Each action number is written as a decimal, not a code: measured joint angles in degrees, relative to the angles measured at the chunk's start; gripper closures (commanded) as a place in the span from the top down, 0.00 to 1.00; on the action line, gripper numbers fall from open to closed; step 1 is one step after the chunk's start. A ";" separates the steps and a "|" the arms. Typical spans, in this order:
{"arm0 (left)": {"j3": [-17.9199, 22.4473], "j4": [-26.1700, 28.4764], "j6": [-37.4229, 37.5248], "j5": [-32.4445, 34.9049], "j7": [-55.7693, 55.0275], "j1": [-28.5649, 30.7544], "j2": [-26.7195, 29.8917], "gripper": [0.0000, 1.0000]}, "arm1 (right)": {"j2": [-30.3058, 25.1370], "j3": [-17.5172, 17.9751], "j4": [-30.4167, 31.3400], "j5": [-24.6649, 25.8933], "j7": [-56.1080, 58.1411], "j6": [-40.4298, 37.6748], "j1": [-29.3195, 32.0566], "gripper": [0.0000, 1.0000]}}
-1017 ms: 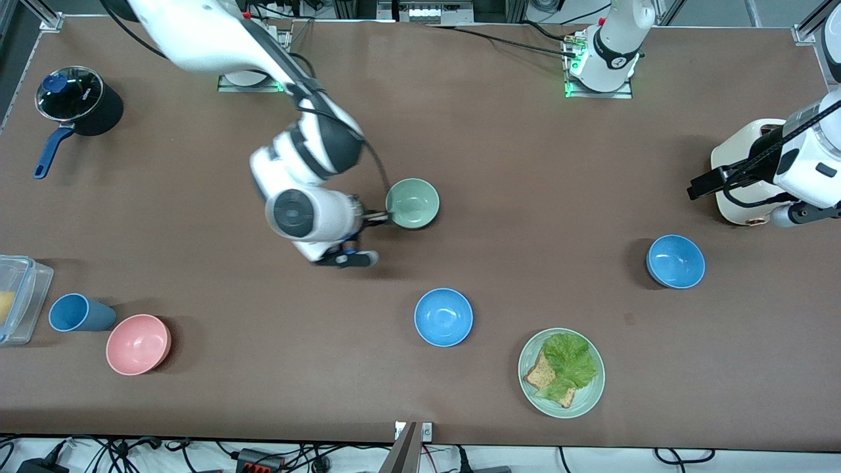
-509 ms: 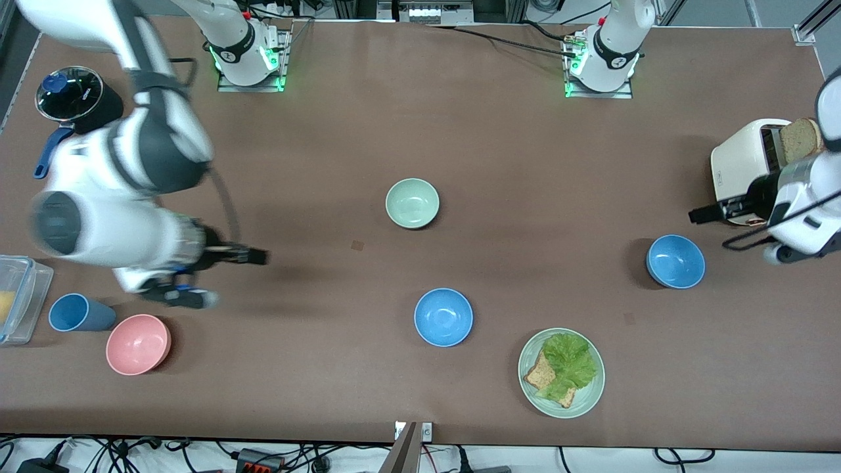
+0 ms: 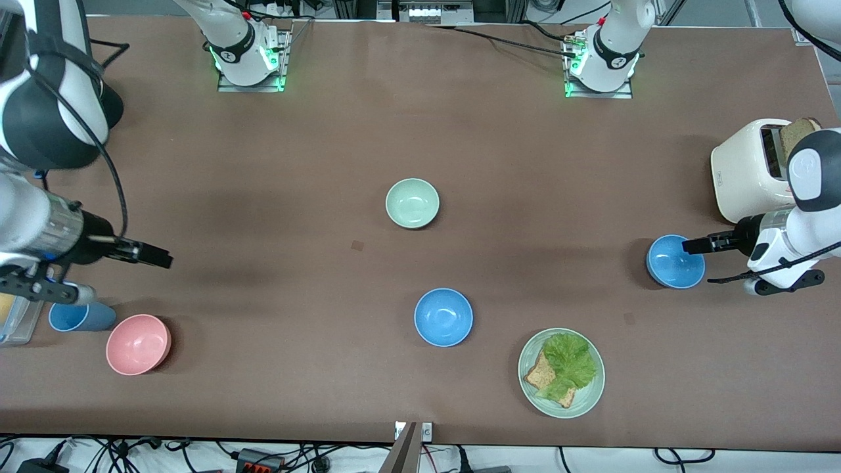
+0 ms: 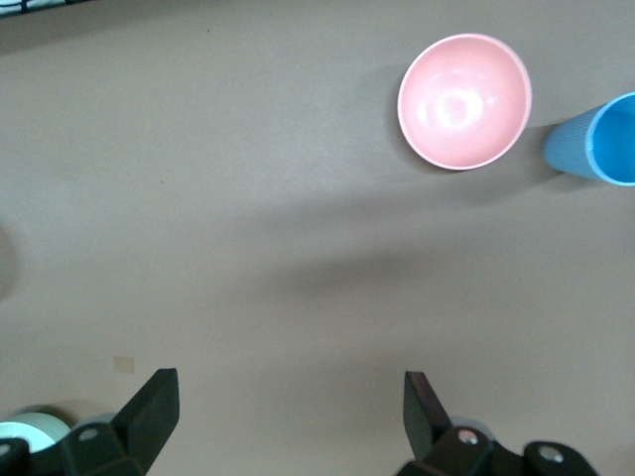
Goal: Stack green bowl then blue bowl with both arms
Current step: 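Release the green bowl with the right gripper while the left gripper reaches the blue bowl, then close the left gripper on the blue bowl rim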
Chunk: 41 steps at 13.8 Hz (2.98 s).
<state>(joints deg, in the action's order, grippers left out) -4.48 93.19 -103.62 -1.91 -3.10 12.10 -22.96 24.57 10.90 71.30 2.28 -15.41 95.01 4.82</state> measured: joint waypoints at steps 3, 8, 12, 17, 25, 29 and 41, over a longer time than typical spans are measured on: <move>0.06 4.46 -4.51 0.02 4.35 2.60 -0.03 1.00 | -4.11 -7.00 0.02 -0.33 7.52 -1.61 -2.80 1.00; 0.07 10.18 -11.70 0.04 9.72 5.31 -0.15 1.00 | -7.25 -11.12 0.86 -2.23 13.60 -2.08 -1.21 1.00; 0.09 12.78 -17.69 0.04 15.05 7.97 -2.19 1.00 | -11.18 -10.97 5.74 -1.62 13.60 -2.11 -1.35 1.00; -0.05 13.26 -22.16 0.04 15.84 8.33 -6.13 0.94 | -20.60 -10.90 21.48 -0.96 13.62 3.50 -1.39 1.00; -0.05 13.26 -24.82 0.05 18.83 8.43 -8.33 0.53 | -23.35 -9.76 23.97 -0.87 14.48 5.33 -1.47 1.00; -0.04 13.26 -24.82 0.05 19.02 8.76 -8.35 0.34 | -23.42 -9.75 23.85 -0.86 14.67 4.45 -1.46 1.00; -0.43 13.16 -24.69 -0.87 19.19 11.14 -8.47 0.01 | -23.42 -9.73 23.84 -0.86 15.21 2.70 -1.47 1.00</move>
<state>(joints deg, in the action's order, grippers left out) -4.91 106.35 -128.31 -2.78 16.08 23.25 -31.44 1.15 1.17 95.14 1.42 -0.20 97.71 3.34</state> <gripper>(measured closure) 0.956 0.000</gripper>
